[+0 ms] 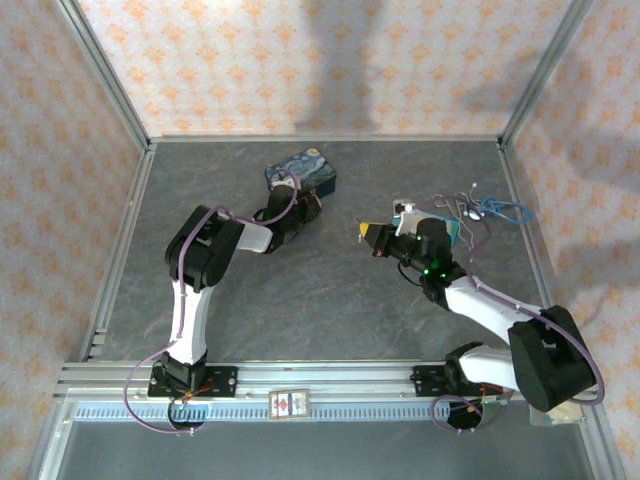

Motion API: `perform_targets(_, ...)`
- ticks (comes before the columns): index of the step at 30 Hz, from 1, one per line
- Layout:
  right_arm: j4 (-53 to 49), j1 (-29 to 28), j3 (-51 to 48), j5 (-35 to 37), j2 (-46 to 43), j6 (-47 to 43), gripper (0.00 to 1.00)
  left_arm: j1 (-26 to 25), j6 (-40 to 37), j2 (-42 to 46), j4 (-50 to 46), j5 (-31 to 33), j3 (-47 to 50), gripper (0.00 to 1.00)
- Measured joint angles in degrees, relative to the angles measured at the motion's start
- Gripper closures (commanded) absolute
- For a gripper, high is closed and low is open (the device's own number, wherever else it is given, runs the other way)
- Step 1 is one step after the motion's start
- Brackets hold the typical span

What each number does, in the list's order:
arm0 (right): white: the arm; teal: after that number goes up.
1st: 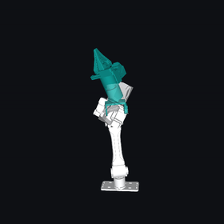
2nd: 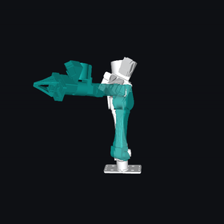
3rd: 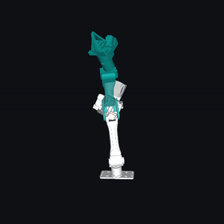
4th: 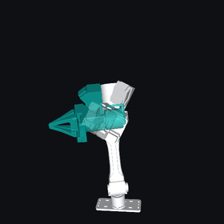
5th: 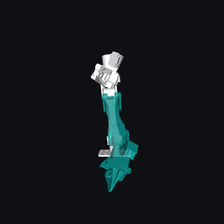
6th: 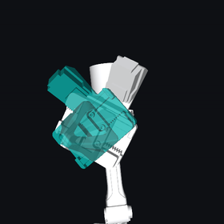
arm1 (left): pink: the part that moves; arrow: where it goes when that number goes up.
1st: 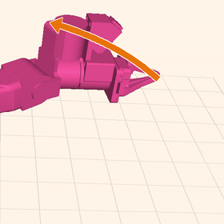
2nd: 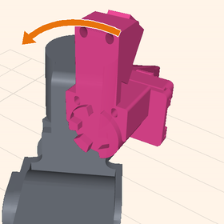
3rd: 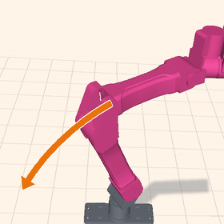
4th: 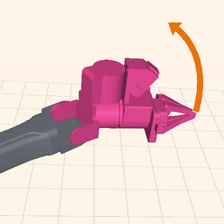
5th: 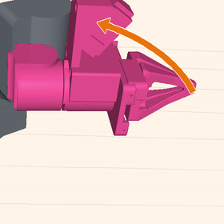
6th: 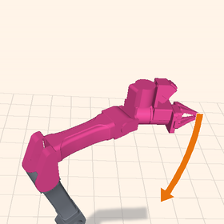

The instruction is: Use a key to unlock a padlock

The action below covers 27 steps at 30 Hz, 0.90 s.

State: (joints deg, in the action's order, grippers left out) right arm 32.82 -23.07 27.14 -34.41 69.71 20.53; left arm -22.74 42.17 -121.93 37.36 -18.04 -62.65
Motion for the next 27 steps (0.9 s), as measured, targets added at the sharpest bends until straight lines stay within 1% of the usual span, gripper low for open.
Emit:
perform_targets(5, 3.89, 0.0, -1.99, -0.02, 1.73, 3.61, 1.0, 0.39, 7.61, 2.78, 3.02, -3.23, 5.09, 1.0)
perform_targets(8, 9.18, 0.0, -4.87, -0.07, 3.85, 8.02, 1.0, 0.42, 13.35, 4.28, 6.75, -4.72, 8.74, 1.0)
perform_targets(13, 21.0, -0.02, -9.01, -1.49, 11.43, 16.63, 1.0, 0.35, 23.74, 6.4, 15.54, -6.05, 15.39, 1.0)
perform_targets(16, 27.41, -0.83, -9.35, -2.12, 16.35, 20.87, 1.0, 0.11, 28.83, 7.58, 20.37, -5.92, 18.93, 1.0)
perform_targets(22, 38.62, -5.55, -9.14, -3.02, 23.93, 26.77, 1.0, -2.14, 35.47, 9.88, 25.55, -4.85, 23.61, 1.0)
perform_targets(27, 47.1, -6.21, -8.5, -3.17, 30.32, 31.41, 1.0, -3.41, 39.63, 10.03, 30.18, -4.0, 25.46, 1.0)
